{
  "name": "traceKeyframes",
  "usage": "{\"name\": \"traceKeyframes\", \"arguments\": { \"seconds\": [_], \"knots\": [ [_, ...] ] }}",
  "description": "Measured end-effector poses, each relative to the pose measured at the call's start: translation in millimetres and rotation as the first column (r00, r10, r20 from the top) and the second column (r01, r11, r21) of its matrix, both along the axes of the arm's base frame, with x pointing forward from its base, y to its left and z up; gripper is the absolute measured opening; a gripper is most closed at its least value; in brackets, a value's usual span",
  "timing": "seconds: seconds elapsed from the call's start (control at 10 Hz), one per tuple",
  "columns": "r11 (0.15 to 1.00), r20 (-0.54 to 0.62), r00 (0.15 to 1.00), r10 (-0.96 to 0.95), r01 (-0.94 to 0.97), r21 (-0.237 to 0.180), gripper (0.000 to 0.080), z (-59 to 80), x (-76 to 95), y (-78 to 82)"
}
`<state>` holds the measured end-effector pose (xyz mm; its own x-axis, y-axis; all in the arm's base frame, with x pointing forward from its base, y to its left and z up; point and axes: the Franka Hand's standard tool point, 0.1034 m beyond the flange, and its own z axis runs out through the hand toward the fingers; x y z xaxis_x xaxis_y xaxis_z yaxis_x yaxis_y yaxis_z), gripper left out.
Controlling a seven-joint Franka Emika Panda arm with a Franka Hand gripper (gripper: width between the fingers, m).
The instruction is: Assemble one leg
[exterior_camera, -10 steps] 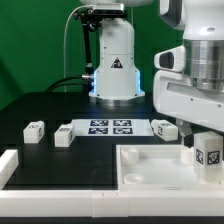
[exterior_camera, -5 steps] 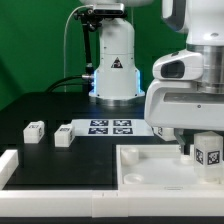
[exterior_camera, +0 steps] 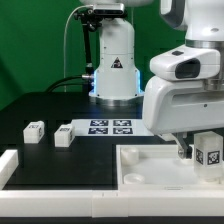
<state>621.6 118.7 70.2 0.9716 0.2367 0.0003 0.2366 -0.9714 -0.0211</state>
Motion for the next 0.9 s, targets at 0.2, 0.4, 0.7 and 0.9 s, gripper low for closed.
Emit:
{"name": "traceKeyframes", "arguments": {
  "seconds": [0.2,0.4,0.7,0.9],
  "knots": [
    [1.0,0.0,1.0,-0.001,0.001,0.0,0.0533,0.0,0.0,0.1],
    [1.0,-0.001,1.0,-0.017,0.017,0.001,0.0398,-0.1,-0.1,0.2],
    [0.993,-0.004,0.993,-0.116,0.116,0.003,0.0291,-0.2,-0.2,0.1],
    [0.911,-0.007,0.911,-0.412,0.412,0.001,0.0291,-0.8,-0.6,0.1]
  ]
}}
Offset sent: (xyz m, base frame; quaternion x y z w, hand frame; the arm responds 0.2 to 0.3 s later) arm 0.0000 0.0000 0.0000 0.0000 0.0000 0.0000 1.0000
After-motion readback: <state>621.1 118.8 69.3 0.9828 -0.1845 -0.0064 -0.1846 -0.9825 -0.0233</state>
